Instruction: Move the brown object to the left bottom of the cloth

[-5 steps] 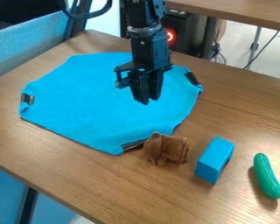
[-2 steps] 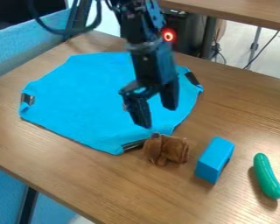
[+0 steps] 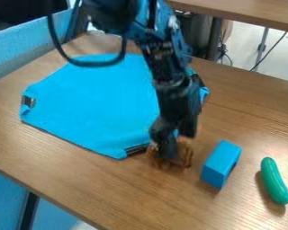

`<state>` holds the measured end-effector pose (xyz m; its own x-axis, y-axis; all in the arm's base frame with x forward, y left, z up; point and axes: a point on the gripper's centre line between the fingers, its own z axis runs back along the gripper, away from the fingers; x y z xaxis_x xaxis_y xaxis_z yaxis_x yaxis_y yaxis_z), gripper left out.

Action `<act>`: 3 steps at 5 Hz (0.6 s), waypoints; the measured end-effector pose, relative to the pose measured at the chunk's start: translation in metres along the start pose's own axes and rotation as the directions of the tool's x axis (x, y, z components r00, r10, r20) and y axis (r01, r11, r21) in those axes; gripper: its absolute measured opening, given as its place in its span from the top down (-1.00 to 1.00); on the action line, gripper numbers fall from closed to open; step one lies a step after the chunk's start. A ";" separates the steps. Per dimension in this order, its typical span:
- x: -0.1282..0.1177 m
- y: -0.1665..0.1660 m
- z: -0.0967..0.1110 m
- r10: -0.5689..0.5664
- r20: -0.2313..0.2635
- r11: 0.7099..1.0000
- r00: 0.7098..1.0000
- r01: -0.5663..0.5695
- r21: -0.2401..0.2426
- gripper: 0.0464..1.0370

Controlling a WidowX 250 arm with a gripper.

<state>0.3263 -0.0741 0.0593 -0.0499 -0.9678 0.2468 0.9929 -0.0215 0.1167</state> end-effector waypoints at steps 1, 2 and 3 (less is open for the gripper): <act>-0.001 0.001 -0.016 0.092 -0.006 0.996 0.996 -0.092 -0.009 -0.87; -0.002 0.003 -0.018 0.124 -0.008 0.992 0.992 -0.124 0.000 -0.32; -0.005 0.000 -0.015 0.130 0.018 0.991 0.991 -0.129 -0.024 0.27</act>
<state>0.3287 -0.0730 0.0435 0.0774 -0.9577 0.2773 0.9933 0.0979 0.0608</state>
